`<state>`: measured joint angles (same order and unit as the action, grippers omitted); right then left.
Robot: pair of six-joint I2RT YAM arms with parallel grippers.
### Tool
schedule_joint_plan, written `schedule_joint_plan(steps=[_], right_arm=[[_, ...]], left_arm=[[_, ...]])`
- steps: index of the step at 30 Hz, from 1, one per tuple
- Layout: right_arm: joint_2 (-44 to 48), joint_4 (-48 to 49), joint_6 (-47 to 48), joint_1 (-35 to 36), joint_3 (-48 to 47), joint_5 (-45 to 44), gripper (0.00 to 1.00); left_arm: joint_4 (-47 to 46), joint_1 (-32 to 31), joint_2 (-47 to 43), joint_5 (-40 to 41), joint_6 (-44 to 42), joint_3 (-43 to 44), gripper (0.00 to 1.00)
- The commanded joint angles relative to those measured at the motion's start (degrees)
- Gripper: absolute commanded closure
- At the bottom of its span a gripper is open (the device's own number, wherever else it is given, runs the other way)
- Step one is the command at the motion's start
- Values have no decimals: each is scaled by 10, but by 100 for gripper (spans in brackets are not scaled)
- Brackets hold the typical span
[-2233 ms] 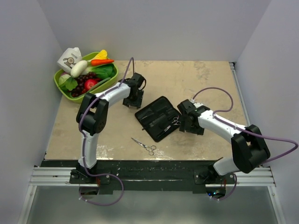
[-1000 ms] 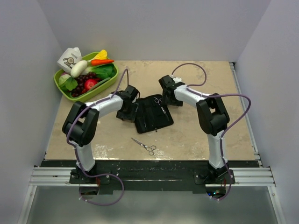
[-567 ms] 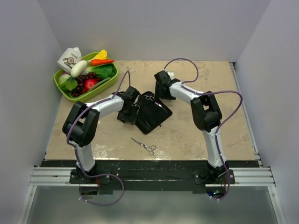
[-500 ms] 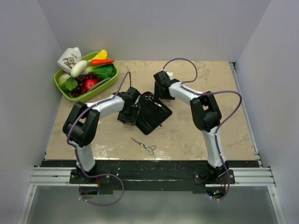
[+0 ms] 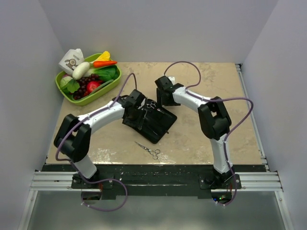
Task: Sort the hair-cutting tools
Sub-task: Adjust the hairdressing tool bag at the center of the board.
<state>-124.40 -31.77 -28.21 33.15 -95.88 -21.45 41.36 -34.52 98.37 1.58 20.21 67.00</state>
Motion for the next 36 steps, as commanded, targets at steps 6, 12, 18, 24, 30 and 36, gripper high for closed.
schedule_joint_plan(steps=[6, 12, 18, 24, 30, 36], right_arm=[[336, 30, 90, 15, 159, 29, 20], [470, -13, 209, 74, 276, 258, 19], [471, -49, 235, 154, 288, 342, 23], [404, -93, 279, 242, 260, 322, 26], [337, -61, 279, 269, 247, 299, 27], [264, -62, 300, 299, 221, 268, 30]], left_arm=[[50, 45, -99, 52, -11, 80, 38], [48, 78, -93, 52, -15, 86, 38], [42, 94, -77, 34, -1, 114, 38], [46, 111, -70, 35, 4, 145, 31], [47, 137, -89, 26, 13, 148, 24], [43, 156, -111, 12, 25, 133, 14]])
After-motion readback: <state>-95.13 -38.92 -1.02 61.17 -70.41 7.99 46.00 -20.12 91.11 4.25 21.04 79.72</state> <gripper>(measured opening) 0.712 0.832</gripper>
